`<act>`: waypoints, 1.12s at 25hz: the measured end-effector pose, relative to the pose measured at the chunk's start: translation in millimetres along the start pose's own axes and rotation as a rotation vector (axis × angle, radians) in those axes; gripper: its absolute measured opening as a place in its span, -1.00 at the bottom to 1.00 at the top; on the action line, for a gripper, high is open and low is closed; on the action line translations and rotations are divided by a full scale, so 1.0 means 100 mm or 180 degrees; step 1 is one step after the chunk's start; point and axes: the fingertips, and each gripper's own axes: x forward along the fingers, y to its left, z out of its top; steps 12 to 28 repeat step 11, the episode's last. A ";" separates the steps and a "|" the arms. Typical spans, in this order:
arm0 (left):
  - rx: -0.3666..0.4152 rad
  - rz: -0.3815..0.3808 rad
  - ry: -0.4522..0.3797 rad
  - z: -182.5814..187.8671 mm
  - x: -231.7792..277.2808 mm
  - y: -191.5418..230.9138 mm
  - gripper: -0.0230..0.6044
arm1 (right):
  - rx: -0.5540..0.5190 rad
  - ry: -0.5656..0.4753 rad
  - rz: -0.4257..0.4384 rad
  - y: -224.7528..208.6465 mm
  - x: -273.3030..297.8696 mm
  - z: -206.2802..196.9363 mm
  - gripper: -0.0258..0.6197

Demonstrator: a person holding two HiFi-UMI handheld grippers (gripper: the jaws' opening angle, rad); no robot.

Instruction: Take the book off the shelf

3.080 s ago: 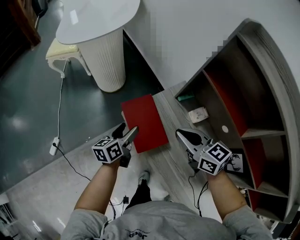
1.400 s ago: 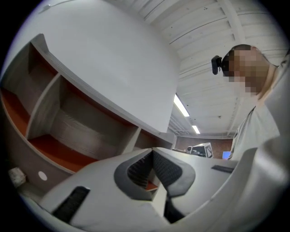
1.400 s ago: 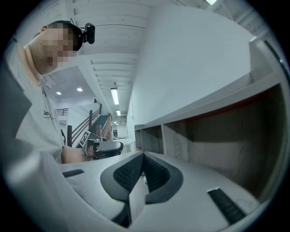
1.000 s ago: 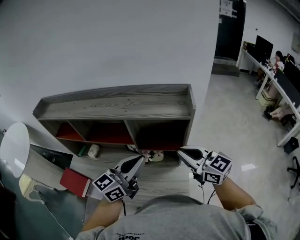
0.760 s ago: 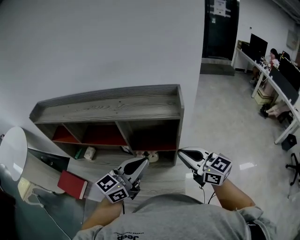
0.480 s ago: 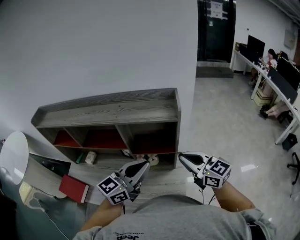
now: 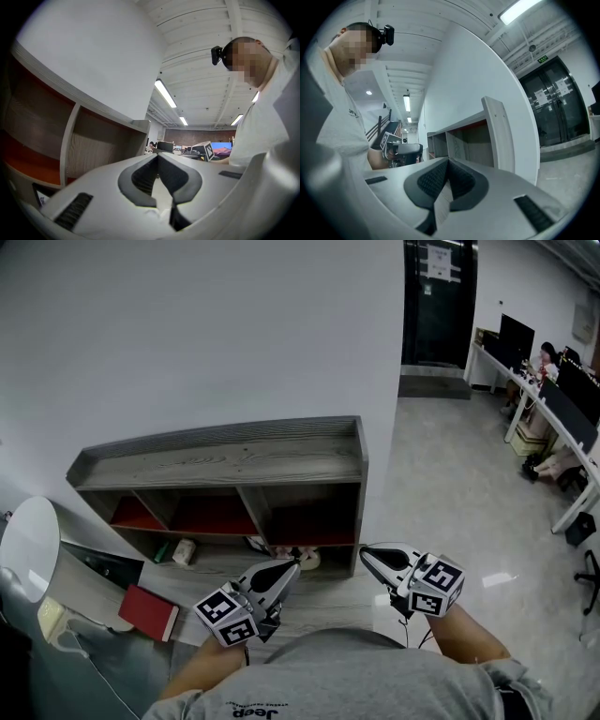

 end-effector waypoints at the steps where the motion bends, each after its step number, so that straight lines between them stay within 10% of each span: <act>1: -0.0013 0.0015 -0.0004 0.00 -0.01 0.01 -0.89 | -0.0005 0.0003 0.0010 0.01 0.00 0.01 -0.91; 28: -0.0119 0.0103 -0.0032 -0.06 -0.09 0.07 -0.89 | -0.0015 0.0016 0.0075 0.05 0.04 -0.03 -0.91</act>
